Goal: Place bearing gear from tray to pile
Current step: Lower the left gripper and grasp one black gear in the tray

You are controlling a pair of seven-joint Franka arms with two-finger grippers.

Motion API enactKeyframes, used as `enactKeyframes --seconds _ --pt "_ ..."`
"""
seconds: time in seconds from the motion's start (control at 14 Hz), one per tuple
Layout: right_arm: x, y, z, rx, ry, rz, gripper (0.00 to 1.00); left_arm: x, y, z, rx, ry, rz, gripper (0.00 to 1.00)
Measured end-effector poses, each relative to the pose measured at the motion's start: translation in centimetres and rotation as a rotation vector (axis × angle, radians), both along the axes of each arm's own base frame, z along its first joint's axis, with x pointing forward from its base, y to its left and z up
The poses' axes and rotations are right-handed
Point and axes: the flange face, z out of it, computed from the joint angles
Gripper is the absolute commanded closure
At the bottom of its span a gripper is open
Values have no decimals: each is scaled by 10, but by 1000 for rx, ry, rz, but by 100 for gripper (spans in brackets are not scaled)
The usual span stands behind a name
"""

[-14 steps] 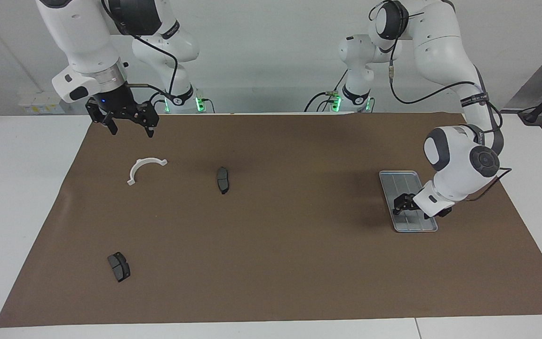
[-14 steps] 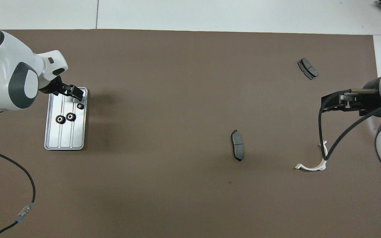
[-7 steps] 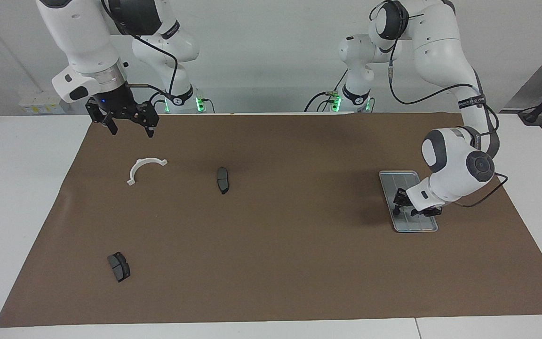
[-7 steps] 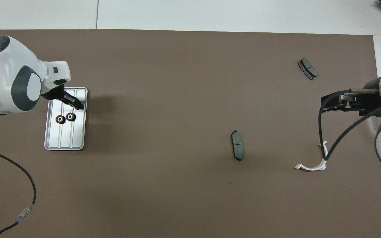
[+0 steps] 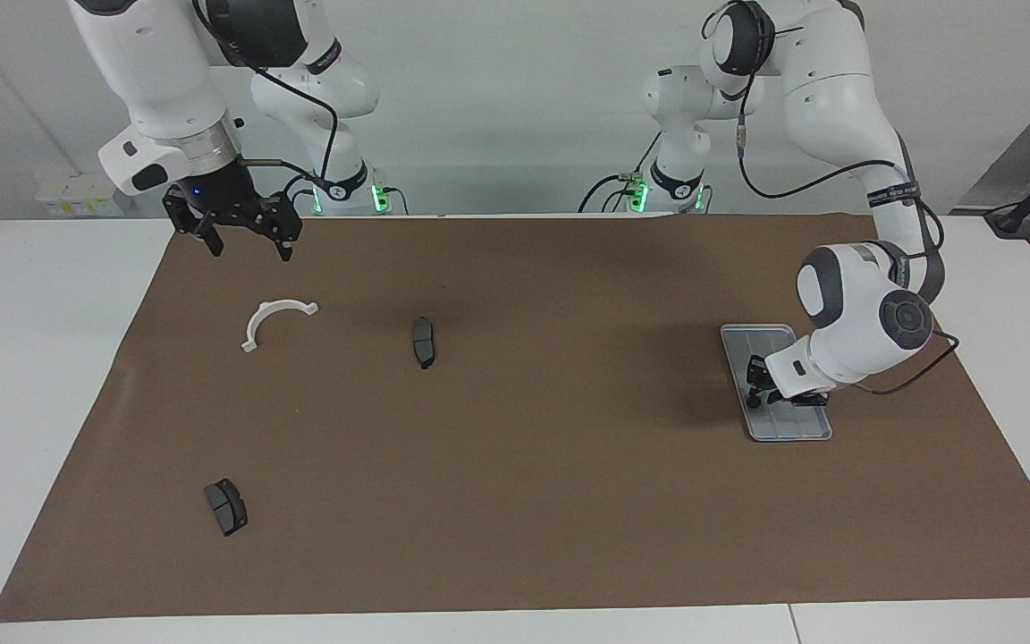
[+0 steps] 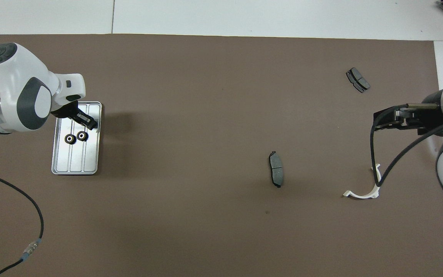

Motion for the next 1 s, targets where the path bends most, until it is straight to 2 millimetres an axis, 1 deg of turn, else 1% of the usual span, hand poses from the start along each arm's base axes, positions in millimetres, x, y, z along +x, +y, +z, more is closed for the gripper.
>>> enactKeyframes --seconds 0.43,0.5,0.79,1.0 --pt "0 0 0 0 0 0 0 -2 -3 -9 1 13 -5 68" --pt "0 0 0 0 0 0 0 -2 -3 -12 1 15 -4 69" --pt "0 0 0 0 0 0 0 -1 -3 -12 1 12 -4 77" --pt "0 0 0 0 0 0 0 -1 -2 -12 1 13 -4 84"
